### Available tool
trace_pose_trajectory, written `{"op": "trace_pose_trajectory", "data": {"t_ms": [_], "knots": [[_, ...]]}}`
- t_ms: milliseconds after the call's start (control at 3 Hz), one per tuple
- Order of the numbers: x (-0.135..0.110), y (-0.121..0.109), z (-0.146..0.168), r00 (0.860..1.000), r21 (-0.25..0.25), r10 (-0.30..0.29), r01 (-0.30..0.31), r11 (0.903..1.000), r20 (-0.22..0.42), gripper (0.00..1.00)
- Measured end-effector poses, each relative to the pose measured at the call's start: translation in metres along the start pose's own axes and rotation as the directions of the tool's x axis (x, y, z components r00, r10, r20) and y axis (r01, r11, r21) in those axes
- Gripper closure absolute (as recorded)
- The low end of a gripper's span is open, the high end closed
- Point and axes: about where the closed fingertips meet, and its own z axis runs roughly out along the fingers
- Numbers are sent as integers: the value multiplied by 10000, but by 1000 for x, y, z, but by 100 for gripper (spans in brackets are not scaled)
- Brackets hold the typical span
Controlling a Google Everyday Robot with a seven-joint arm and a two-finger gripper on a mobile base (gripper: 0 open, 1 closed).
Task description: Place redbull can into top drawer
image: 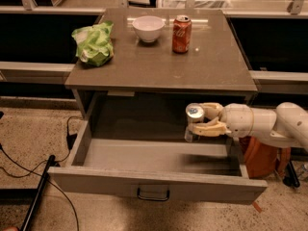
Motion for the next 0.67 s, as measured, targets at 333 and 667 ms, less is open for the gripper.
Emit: {"op": "trace_pose_trajectory", "data": {"t_ms": [333,667], "knots": [[25,5,1,9994,-7,201,-201,9998,294,100],[34,6,-2,9989,28,128,-130,9999,442,100]]}}
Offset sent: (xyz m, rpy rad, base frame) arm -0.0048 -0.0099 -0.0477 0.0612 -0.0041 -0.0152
